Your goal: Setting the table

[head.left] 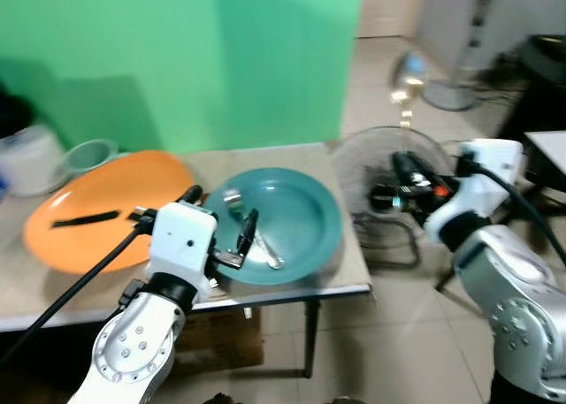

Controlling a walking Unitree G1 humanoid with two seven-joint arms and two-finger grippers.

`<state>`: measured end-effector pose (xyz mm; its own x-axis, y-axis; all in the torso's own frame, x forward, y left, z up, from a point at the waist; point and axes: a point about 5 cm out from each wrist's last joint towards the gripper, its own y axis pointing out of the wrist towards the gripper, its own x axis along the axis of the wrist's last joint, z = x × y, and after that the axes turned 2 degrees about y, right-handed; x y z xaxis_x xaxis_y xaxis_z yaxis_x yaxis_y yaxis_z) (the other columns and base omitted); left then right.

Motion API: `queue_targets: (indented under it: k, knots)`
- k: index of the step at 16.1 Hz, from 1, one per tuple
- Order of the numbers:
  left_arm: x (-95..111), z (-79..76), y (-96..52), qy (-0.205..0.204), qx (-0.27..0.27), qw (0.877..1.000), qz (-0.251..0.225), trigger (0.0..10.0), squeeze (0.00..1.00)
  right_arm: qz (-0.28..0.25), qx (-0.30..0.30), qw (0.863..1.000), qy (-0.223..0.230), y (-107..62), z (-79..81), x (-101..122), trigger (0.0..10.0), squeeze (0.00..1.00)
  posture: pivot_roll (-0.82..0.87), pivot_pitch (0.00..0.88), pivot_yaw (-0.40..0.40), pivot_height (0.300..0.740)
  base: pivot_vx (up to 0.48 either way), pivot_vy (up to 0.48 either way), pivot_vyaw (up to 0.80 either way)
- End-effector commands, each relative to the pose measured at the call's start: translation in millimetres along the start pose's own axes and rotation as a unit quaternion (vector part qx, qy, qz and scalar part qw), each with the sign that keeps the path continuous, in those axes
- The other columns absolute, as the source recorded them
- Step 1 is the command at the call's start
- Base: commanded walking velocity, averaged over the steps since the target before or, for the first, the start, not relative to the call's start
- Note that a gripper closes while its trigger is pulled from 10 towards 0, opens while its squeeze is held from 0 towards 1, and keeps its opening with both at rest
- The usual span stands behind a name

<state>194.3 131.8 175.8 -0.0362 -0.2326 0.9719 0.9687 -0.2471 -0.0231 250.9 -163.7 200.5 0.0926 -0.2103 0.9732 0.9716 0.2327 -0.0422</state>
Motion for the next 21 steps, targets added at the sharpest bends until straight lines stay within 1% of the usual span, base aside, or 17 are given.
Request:
queue_targets:
  k: [1, 4, 6, 7, 8, 11, 12, 13, 15, 17, 18, 21]
  knots:
    - [0, 3.5, -1.4, 0.003, 0.019, 1.0, 0.0, 10.0, 0.0, -0.021, -0.007, 1.0, -0.007, -3.9, 0.8, 7, 10.0, 0.0, -0.05, 0.0, 0.043, 0.74, 0.0, 0.0, -0.8]
    - [1, -2.4, -0.8, -0.026, 0.015, 1.0, -0.003, 10.0, 0.0, -0.017, -0.023, 1.0, -0.005, -10.2, -3.3, 5, 10.0, 0.0, -0.05, 0.0, 0.042, 0.74, 0.0, 0.0, -0.8]
    - [1, -2.7, 1.3, -0.033, 0.016, 0.999, -0.004, 10.0, 0.0, -0.002, -0.026, 1.0, 0.003, -13.7, -3.7, 2, 10.0, 0.0, -0.05, 0.0, 0.042, 0.74, 0.0, 0.0, -0.8]
    - [0, -1.6, 1.9, -0.03, 0.018, 0.999, -0.004, 10.0, 0.0, 0.004, -0.028, 1.0, 0.001, -14.6, -4.4, 0, 10.0, 0.0, -0.05, 0.0, 0.043, 0.74, 0.0, 0.0, -0.8]
    - [-1, 0.1, 3.0, -0.013, 0.024, 1.0, -0.003, 10.0, 0.0, 0.01, -0.039, 0.999, -0.003, -14.5, -6.4, -2, 10.0, 0.0, -0.05, 0.0, 0.046, 0.74, 0.0, 0.0, -0.8]
    - [-1, 4.0, 6.8, 0.012, 0.04, 0.999, -0.01, 10.0, 0.0, 0.019, -0.076, 0.997, -0.017, -13.3, -12.8, -6, 10.0, 0.0, -0.05, 0.0, 0.055, 0.74, 0.0, 0.0, -0.8]
    - [-1, 4.9, 7.6, 0.017, 0.044, 0.999, -0.009, 10.0, 0.0, 0.021, -0.08, 0.996, -0.019, -13.5, -13.4, -7, 10.0, 0.0, -0.05, 0.0, 0.055, 0.74, 0.0, 0.0, -0.8]
    - [-1, 8.5, 9.8, 0.02, 0.06, 0.998, -0.013, 10.0, 0.0, 0.027, -0.09, 0.995, -0.021, -13.9, -14.8, -9, 10.0, 0.0, -0.05, 0.0, 0.06, 0.74, 0.0, 0.0, -0.8]
    - [-5, 12.7, 13.2, 0.028, 0.071, 0.997, -0.007, 10.0, 0.0, 0.037, -0.106, 0.993, -0.018, -13.0, -17.1, -12, 10.0, 0.0, -0.06, 0.0, 0.066, 0.74, 0.0, 0.0, -0.8]
    - [-3, 12.5, 14.2, -0.01, 0.062, 0.998, -0.017, 10.0, 0.0, 0.041, -0.121, 0.992, -0.012, -9.3, -17.9, -13, 10.0, 0.0, -0.06, 0.0, 0.068, 0.74, 0.0, 0.0, -0.8]
    - [-1, 12.0, 14.7, -0.022, 0.058, 0.998, -0.023, 10.0, 0.0, 0.045, -0.12, 0.991, -0.025, -5.9, -17.0, -14, 10.0, 0.0, -0.06, 0.0, 0.069, 0.74, 0.0, 0.0, -0.8]
    - [-3, 15.1, 13.7, -0.022, 0.058, 0.998, -0.021, 10.0, 0.0, 0.057, -0.111, 0.992, -0.036, -1.8, -11.9, -18, 10.0, 0.0, -0.05, 0.0, 0.063, 0.74, 0.191, 0.0, -0.8]
